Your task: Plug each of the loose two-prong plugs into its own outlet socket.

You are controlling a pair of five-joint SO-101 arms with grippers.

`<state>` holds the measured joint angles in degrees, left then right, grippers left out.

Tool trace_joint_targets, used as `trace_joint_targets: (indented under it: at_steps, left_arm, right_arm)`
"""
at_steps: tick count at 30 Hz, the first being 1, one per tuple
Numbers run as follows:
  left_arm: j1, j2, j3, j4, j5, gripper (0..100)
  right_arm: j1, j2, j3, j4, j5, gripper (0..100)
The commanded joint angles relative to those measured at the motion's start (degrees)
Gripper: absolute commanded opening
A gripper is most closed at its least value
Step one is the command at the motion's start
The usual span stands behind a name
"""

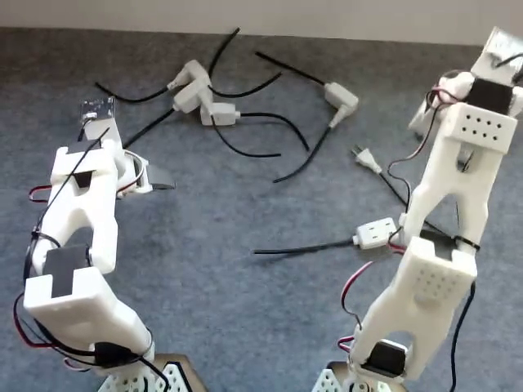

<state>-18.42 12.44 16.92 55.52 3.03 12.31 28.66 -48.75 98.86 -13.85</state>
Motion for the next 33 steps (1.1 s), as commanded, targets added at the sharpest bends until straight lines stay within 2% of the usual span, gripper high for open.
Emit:
trace_joint_targets:
  at_steps: [1, 5, 12, 22, 24, 28, 33]
  left_arm:
    - [1.2, -2.7, -0.1, -0.4, 0.2, 40]
    - [1.3, -2.7, -0.1, -0.4, 0.2, 40]
    - [1.2, -2.7, -0.1, -0.4, 0.2, 40]
    - [1.1, -2.7, -0.1, -0.4, 0.2, 40]
    - [1.1, -2.7, -0.1, -0.4, 0.2, 40]
    - [1.1, -2.7, -0.1, -0.4, 0.2, 40]
    - [1.1, -2.7, -0.1, -0.4, 0.2, 40]
  right_arm:
    - [-0.7, -9.9, 17.8, 1.5, -2.1, 27.5]
    - [-1.9, -13.1, 29.3, -2.8, -3.0, 27.5]
    - [-3.7, -13.4, 40.7, -9.4, -15.9, 27.4]
    - [-6.6, -13.4, 53.5, -24.0, -25.2, 27.3]
    - [-6.5, -13.4, 55.3, -25.9, -25.8, 24.0]
    - [-6.6, -13.5, 56.0, -26.1, -24.3, 7.7]
    - [-12.6, -13.6, 55.9, -25.2, -18.4, 9.5]
